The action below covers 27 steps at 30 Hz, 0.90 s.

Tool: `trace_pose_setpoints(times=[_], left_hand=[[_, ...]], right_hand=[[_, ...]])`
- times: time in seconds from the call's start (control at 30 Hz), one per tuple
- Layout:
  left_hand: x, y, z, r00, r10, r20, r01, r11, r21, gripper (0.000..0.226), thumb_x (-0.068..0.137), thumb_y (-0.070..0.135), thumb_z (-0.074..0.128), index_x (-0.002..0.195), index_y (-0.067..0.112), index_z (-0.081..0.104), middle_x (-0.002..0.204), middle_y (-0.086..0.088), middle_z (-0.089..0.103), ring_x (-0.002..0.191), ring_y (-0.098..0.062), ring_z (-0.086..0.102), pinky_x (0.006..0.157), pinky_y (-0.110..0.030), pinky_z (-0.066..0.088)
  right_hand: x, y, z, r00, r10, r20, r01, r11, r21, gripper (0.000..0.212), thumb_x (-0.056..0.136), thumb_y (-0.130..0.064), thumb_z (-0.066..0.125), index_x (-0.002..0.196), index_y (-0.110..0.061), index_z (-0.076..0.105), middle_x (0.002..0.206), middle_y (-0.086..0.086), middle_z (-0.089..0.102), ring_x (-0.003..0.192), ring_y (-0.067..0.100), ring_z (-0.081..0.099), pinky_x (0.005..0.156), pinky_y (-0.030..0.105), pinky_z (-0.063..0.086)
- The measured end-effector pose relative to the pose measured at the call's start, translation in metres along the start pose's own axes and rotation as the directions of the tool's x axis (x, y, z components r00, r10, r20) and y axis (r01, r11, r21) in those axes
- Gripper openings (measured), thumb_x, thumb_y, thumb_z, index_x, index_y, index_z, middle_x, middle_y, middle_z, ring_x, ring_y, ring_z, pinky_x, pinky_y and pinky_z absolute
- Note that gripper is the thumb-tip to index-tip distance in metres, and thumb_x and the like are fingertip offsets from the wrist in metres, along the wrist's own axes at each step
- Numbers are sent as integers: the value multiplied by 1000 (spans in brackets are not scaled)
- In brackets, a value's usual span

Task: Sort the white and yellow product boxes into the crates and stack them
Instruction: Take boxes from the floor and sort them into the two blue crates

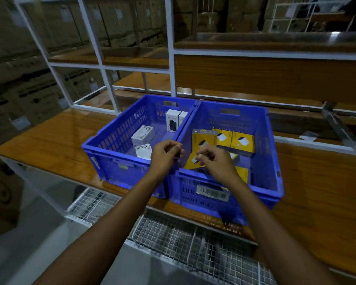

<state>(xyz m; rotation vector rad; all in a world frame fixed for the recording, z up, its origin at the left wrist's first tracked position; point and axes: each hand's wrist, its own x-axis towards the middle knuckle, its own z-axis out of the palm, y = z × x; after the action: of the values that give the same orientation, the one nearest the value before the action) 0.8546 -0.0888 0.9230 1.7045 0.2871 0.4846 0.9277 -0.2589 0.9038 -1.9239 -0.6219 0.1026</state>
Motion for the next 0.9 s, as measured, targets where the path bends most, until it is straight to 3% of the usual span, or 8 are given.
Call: trace_pose_setpoints(times=[0.1,0.23,0.33,0.47,0.63,0.73,0.9], left_hand=[[-23,0,-40,995,-53,-83,47,996,-78,15,98,8,55,88,2,64,81,-15,70,72,-23,68,66,-33,56],[-71,2,-112,970,-85,-226,65,994,-92,14,97,7,56,85,7,63,77,-11,70,68,-18,68,65,-30,51],[-120,6,-168,945,-90,-316,62,993,-97,13,97,8,56,87,6,64,76,-10,70,67,-16,68,64,-29,50],[-200,17,-243,885,-110,-453,66,991,-112,12,97,7,55,93,1,65,78,-14,70,70,-22,67,63,-30,52],[-312,31,-328,787,-102,-608,89,995,-53,14,95,6,56,84,2,65,89,-24,70,79,-28,68,67,-31,55],[-380,40,-370,717,-94,-691,96,995,-36,18,93,4,56,78,7,64,80,-16,70,77,-28,68,68,-33,53],[-488,51,-427,569,-111,-814,118,992,-53,14,92,3,54,80,6,60,78,-13,70,63,-18,65,56,-22,50]], right_hand=[[-9,-24,35,999,-36,31,36,999,-25,11,95,-15,63,95,-23,70,95,-1,71,91,15,67,80,35,54],[-30,-77,91,987,-115,112,95,980,172,16,91,-1,63,95,-14,70,99,3,72,96,15,67,86,29,53],[-61,-128,135,968,-145,205,55,919,391,14,85,-3,61,88,-14,69,94,9,72,86,16,66,73,23,51],[-119,-189,195,920,-147,363,-74,845,530,24,93,7,49,85,-8,65,86,6,72,73,10,67,64,19,50],[-189,-240,269,847,-100,523,-270,766,584,30,93,1,39,74,-17,55,77,0,74,66,13,69,63,26,46],[-235,-268,308,798,-107,593,-352,716,603,30,95,-7,38,72,-18,52,72,2,71,69,19,68,63,27,47],[-314,-312,373,654,-171,737,-463,680,569,34,97,-11,31,64,-16,41,60,2,62,59,16,62,77,37,44]])
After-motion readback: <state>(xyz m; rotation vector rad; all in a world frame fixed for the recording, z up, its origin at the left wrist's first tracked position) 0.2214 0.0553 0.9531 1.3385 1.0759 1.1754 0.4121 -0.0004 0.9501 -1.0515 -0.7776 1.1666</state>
